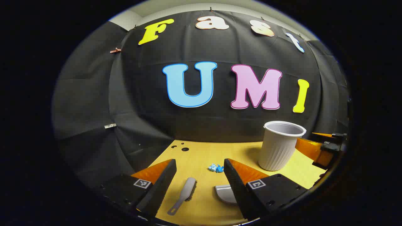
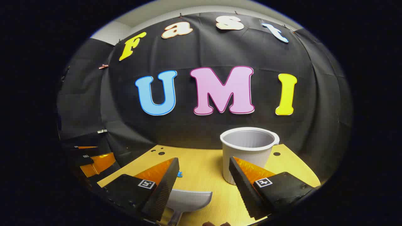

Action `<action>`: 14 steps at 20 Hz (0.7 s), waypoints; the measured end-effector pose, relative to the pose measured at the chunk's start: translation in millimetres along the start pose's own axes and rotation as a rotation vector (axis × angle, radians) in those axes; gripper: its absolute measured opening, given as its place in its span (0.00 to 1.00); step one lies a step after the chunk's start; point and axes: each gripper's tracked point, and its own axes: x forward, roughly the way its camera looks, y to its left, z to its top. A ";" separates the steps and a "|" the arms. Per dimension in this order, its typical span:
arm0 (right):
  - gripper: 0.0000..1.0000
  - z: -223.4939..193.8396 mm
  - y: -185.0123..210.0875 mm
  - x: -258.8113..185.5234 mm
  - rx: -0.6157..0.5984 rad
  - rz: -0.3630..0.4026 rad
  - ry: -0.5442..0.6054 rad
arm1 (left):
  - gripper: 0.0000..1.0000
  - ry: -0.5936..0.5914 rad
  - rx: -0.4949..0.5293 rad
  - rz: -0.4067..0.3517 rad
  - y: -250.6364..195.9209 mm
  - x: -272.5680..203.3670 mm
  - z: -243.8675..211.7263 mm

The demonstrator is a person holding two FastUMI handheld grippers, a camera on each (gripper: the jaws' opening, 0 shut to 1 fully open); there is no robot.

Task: Pick up the small broom and dustpan from the desktop, sweep the trash into the dustpan with the broom, and then empty the trash into the garbage bin.

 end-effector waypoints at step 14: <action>0.99 -53.3 29.4 12.6 -0.002 -0.024 0.185 | 0.95 0.133 -0.056 -0.033 42.0 25.1 -43.7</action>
